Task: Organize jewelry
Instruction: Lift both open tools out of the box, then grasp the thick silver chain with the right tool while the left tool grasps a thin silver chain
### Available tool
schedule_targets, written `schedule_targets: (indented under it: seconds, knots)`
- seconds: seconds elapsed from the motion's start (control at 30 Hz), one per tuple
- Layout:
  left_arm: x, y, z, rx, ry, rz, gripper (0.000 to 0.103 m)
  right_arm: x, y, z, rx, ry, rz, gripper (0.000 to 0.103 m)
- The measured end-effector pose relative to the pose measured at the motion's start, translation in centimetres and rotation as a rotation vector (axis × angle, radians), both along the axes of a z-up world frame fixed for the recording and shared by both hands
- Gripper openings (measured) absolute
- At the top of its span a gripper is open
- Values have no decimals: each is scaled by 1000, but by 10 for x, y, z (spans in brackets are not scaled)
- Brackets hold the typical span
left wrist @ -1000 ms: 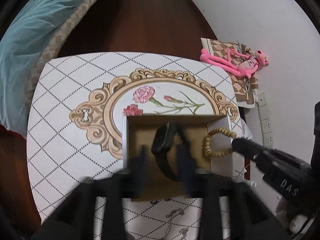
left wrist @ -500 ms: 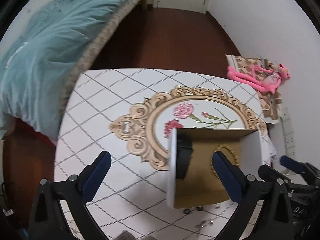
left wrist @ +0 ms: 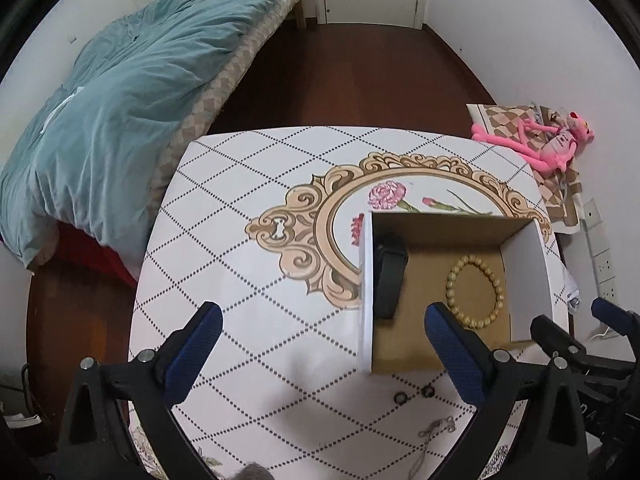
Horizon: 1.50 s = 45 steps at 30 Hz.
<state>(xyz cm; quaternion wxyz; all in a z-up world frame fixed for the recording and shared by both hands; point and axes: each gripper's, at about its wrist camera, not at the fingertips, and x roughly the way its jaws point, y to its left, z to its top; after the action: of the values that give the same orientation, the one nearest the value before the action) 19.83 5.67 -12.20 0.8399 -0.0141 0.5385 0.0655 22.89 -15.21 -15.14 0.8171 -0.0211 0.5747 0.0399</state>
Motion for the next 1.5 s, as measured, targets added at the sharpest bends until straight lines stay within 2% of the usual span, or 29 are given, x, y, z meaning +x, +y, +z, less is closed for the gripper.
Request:
schedule_targets:
  seconds: [0.37, 0.63, 0.83, 1.13, 1.3, 1.5]
  knots:
    - [-47, -5, 43, 50, -115, 18, 103, -42, -4, 39, -3, -95, -18, 96]
    - [-80, -10, 73, 36, -182, -6, 103, -79, -9, 78, 1, -189, -25, 96]
    - [-97, -11, 84, 25, -199, -1, 103, -100, -9, 101, -10, -234, -17, 96]
    - [-108, -13, 91, 30, -216, 0, 103, -112, -9, 115, 12, -259, -13, 96]
    - [-115, -12, 76, 3, -188, 11, 103, -120, -14, 101, 46, -208, -22, 96]
    - [-130, -15, 27, 30, -86, 14, 103, -142, -32, 31, 44, -23, -69, 96]
